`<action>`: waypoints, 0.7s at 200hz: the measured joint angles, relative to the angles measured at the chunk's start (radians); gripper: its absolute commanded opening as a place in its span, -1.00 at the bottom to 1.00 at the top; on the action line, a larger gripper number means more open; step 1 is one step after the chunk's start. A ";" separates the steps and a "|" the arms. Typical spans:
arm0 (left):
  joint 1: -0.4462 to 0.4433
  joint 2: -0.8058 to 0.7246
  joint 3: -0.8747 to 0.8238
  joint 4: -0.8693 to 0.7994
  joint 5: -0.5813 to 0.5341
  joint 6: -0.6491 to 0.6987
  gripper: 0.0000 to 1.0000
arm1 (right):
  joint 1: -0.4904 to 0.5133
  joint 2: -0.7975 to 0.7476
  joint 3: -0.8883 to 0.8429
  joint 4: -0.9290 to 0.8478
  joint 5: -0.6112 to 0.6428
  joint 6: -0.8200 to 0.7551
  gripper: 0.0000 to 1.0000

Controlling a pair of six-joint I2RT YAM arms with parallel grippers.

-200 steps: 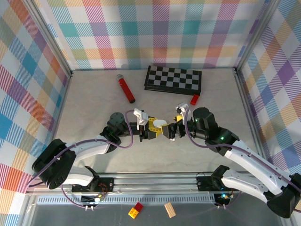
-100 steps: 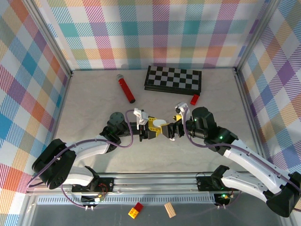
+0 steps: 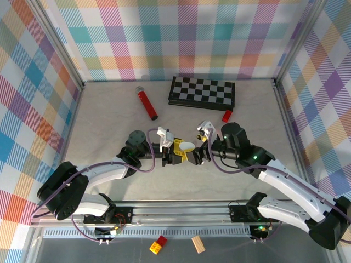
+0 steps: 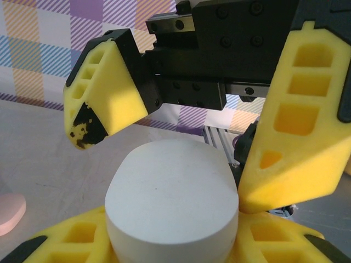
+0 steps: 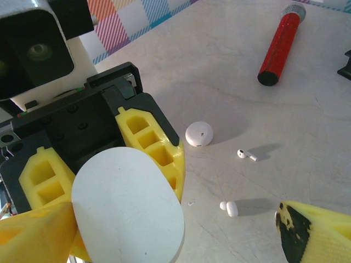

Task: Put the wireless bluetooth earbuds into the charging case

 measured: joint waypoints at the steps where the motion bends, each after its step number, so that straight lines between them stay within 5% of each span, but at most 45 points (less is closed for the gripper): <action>1: 0.000 0.000 0.000 0.000 0.000 0.000 -0.23 | 0.000 0.000 0.000 0.000 0.000 0.000 0.83; 89: -0.001 -0.007 0.001 0.000 0.023 -0.003 -0.23 | 0.000 -0.051 -0.023 0.113 0.202 0.027 0.75; 140: -0.001 -0.008 0.001 -0.001 0.022 -0.002 -0.22 | 0.000 -0.033 -0.023 0.135 0.193 0.028 0.81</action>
